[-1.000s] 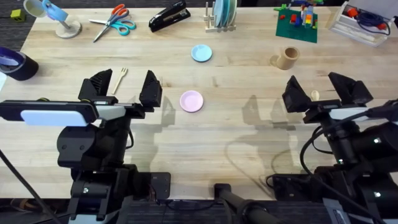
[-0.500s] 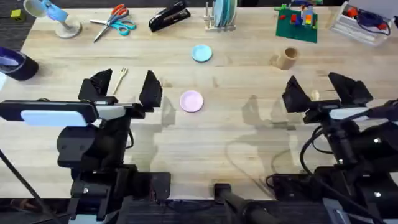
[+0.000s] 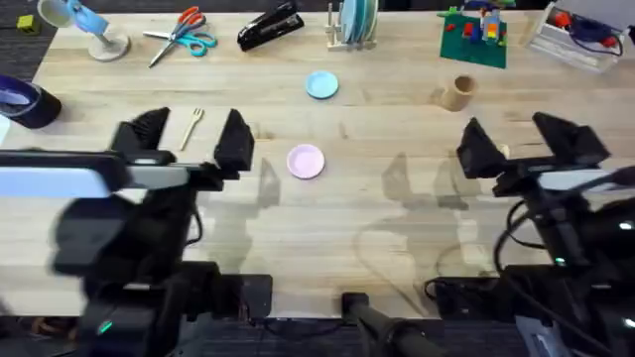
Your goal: Pick up a utensil and set it on the pink plate, then put the other utensil in the container.
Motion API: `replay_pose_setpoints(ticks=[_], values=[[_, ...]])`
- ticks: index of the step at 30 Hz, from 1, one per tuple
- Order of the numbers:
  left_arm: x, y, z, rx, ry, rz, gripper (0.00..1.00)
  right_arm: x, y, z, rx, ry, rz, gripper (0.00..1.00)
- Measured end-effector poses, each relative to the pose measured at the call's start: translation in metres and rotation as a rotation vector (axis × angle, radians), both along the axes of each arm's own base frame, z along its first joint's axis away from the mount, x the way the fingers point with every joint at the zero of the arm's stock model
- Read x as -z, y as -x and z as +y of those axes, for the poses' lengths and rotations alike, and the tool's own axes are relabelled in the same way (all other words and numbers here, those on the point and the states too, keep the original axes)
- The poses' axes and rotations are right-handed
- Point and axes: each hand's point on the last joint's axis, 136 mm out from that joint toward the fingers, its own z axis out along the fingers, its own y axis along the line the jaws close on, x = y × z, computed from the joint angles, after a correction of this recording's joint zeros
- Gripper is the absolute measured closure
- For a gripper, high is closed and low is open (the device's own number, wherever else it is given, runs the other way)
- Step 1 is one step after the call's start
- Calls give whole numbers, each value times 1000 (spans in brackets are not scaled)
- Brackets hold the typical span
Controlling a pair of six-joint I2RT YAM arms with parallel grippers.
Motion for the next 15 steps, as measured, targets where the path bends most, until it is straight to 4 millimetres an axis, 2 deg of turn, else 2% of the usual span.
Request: replay_pose_setpoints(ticks=[4, 7, 11, 15], values=[[-46, 22, 0, 0, 0, -15, 7, -23, 10, 0, 2, -18, 7, 7], [-74, 38, 0, 0, -6, 0, 7, -37, 18, 0, 2, -22, 41, 7], [-96, 49, 0, 1, -19, 72, 7, -50, 23, 0, 3, -25, 109, 7], [-115, 45, 0, 5, -41, 171, 7, -68, 23, 0, 3, -19, 182, 7]])
